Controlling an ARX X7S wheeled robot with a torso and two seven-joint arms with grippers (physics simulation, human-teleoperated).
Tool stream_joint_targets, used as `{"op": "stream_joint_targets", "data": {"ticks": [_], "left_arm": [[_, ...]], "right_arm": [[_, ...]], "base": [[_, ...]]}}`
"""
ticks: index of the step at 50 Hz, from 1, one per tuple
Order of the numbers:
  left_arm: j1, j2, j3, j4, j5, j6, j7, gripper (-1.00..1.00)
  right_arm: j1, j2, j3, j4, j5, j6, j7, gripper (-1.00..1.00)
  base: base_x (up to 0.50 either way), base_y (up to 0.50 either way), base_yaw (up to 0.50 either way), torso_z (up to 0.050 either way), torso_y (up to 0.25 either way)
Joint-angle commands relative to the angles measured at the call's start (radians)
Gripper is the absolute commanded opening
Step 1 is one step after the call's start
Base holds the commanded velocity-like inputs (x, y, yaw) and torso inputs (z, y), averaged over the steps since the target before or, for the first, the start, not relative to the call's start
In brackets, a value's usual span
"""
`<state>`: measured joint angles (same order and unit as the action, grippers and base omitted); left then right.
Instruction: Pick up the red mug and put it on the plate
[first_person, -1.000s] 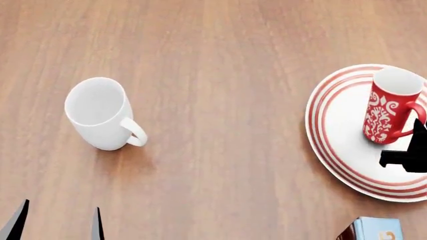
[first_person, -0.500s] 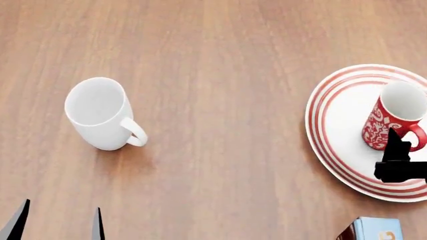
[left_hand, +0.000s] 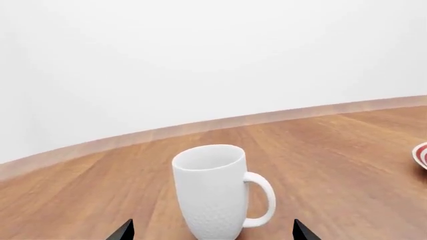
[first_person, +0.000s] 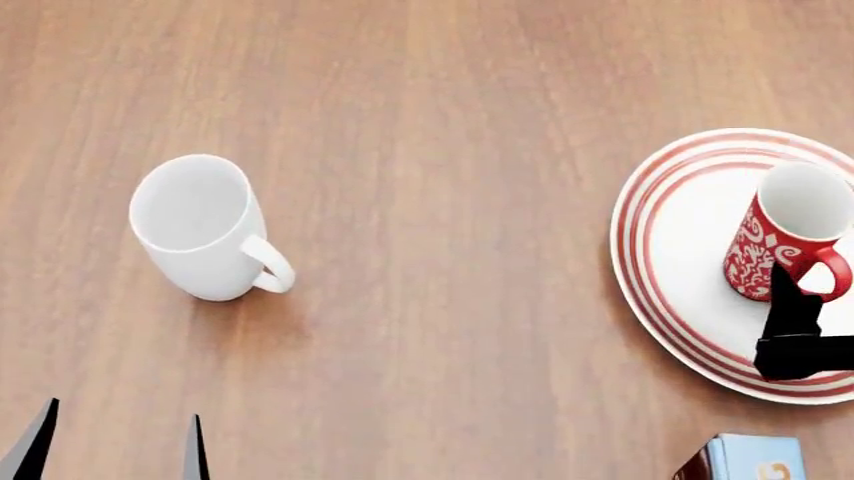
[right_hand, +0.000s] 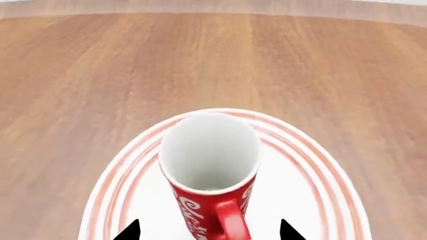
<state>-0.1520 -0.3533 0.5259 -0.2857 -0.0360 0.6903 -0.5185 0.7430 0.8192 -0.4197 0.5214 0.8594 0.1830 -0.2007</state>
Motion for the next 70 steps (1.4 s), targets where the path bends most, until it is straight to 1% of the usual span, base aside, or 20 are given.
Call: {"op": "stream_joint_targets", "data": {"ticks": [1,10,24,36,45,59,70], "left_arm": [[-0.001,0.0,0.001,-0.001,0.002,0.001,-0.003,1.0],[-0.002,-0.001,0.003,-0.002,0.002,0.004,-0.002,1.0],[-0.004,-0.002,0.005,-0.007,0.003,0.014,-0.004,1.0],[-0.004,-0.002,0.007,-0.008,0.003,0.016,-0.005,1.0],[-0.005,-0.003,0.007,-0.008,0.003,0.015,-0.007,1.0],[-0.006,-0.004,0.009,-0.009,0.004,0.017,-0.008,1.0],[-0.007,-0.005,0.011,-0.01,0.003,0.02,-0.008,1.0]], "right_arm": [[-0.094,0.076,0.041,-0.174,0.061,-0.018,0.002,1.0],[-0.199,0.158,0.091,-0.344,0.125,-0.046,0.019,1.0],[-0.282,0.266,0.176,-0.554,0.215,-0.074,0.059,1.0],[-0.34,0.316,0.228,-0.671,0.257,-0.113,0.065,1.0],[-0.414,0.368,0.288,-0.773,0.296,-0.16,0.073,1.0],[-0.563,0.448,0.426,-0.915,0.347,-0.248,0.088,1.0],[-0.693,0.476,0.556,-0.982,0.363,-0.291,0.088,1.0]], "base": [[0.0,0.0,0.0,0.0,0.0],[0.0,0.0,0.0,0.0,0.0],[0.0,0.0,0.0,0.0,0.0],[0.0,0.0,0.0,0.0,0.0],[0.0,0.0,0.0,0.0,0.0],[0.0,0.0,0.0,0.0,0.0],[0.0,0.0,0.0,0.0,0.0]]}}
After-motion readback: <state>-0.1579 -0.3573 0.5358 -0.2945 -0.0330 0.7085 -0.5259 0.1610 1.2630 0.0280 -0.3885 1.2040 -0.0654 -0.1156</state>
